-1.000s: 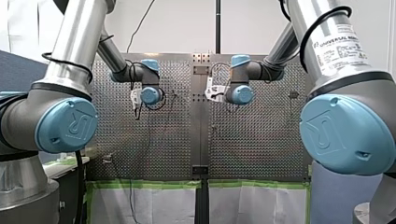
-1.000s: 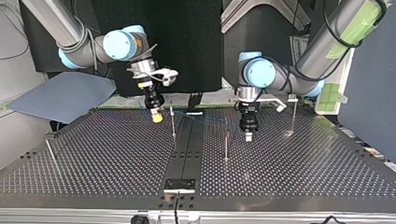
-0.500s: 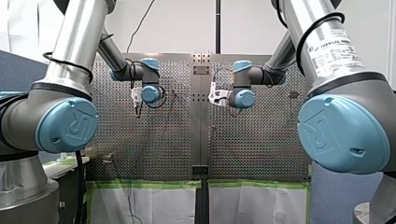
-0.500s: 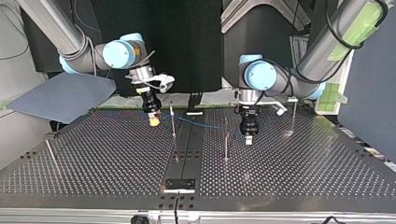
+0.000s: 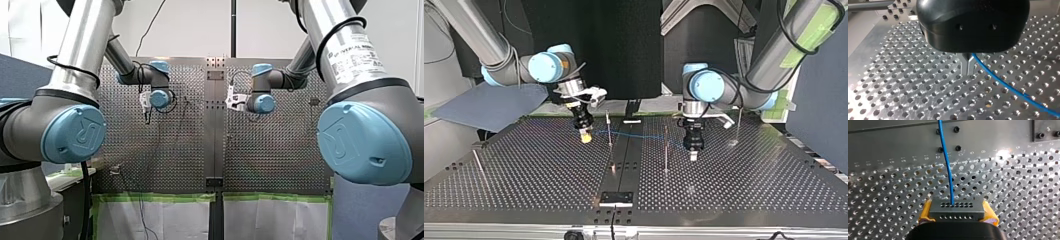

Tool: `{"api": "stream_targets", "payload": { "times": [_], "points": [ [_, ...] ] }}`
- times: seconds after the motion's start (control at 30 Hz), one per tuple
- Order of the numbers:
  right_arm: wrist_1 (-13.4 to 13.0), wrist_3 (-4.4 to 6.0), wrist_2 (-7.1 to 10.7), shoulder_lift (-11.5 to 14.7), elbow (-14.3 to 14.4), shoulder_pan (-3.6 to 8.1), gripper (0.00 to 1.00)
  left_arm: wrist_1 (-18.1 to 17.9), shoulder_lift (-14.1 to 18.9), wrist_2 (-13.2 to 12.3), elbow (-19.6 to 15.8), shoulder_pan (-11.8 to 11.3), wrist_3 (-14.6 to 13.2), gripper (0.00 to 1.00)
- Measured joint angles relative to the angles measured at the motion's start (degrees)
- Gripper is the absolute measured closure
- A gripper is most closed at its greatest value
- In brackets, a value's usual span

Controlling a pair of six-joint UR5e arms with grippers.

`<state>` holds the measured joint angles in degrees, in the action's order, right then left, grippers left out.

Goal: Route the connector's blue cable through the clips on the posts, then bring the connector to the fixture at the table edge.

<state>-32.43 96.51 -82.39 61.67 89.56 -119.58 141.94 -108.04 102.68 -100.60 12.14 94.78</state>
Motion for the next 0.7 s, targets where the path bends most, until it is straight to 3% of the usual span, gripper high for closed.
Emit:
{"api": "stream_targets", "payload": {
  "times": [0.43,0.7],
  "points": [
    [3.48,0.01,2.47,-4.51,-5.79,0.63,1.0,1.48,-3.52,-1.02,3.27,-0.28,0.77,1.0],
    [3.46,0.01,3.38,-5.08,-6.8,1.02,1.0,1.04,-5.71,-0.82,4.28,-0.6,1.64,1.0]
  ]
}}
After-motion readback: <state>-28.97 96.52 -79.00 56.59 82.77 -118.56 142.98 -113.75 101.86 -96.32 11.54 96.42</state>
